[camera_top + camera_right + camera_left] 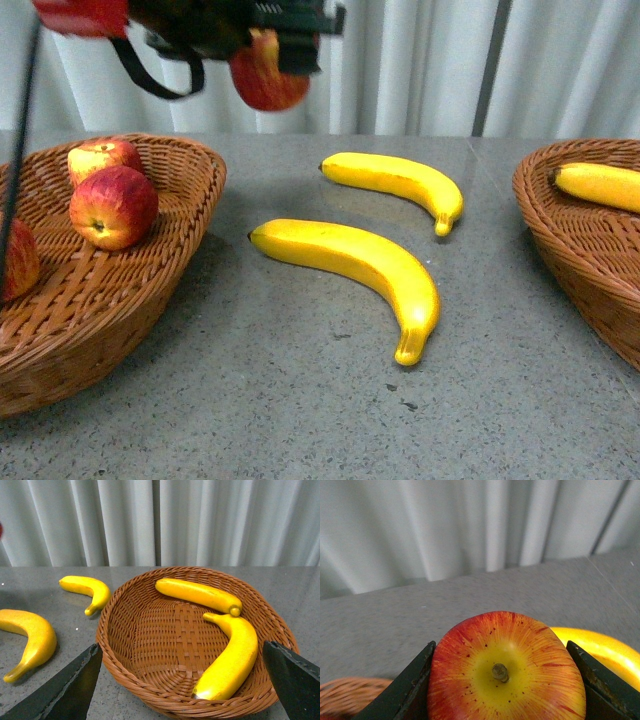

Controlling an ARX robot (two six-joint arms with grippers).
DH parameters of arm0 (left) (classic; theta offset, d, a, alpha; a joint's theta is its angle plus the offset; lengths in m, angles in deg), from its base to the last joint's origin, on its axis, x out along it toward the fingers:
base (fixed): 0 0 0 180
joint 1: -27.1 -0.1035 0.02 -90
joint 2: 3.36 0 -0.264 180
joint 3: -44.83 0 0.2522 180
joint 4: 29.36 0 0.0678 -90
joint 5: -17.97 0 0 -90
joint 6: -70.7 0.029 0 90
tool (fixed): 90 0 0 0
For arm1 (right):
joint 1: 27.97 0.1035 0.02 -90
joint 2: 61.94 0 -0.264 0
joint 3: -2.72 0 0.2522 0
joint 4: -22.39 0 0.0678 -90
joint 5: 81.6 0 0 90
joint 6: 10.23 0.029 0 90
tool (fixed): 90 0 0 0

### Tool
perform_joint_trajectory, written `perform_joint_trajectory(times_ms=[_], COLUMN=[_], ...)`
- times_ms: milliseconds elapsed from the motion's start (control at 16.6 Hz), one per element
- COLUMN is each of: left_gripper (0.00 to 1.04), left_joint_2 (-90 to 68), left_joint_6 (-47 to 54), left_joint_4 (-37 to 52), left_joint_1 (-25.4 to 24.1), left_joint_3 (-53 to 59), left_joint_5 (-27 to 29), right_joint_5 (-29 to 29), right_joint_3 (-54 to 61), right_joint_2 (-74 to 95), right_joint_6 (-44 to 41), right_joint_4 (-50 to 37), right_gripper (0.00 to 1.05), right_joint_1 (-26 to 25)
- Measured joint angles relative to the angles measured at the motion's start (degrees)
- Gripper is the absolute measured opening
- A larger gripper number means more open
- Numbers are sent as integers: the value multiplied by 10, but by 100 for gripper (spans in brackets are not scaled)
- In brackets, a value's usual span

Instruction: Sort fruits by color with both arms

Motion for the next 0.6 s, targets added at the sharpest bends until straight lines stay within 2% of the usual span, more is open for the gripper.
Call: perform_joint_trajectory(times_ms=[181, 301, 481, 602], left_gripper=[67, 67, 67, 67], left_joint_2=[120, 185, 289, 281], left_joint_6=[-120, -166, -180, -186], left_joint_4=[-16, -20, -17, -10], left_joint_1=[-39, -38, -14, -38], left_joint_3=[108, 200, 308, 331], left_joint_5=[75, 102, 131, 147], right_joint_5=[0, 0, 0, 0], right_joint_3=[0, 0, 0, 0], right_joint_2=[0, 0, 0, 0], right_joint_6=[0, 0, 0, 0], right_joint_4=[0, 0, 0, 0], right_gripper=[98, 98, 98, 98], right_joint_1=[0, 0, 0, 0])
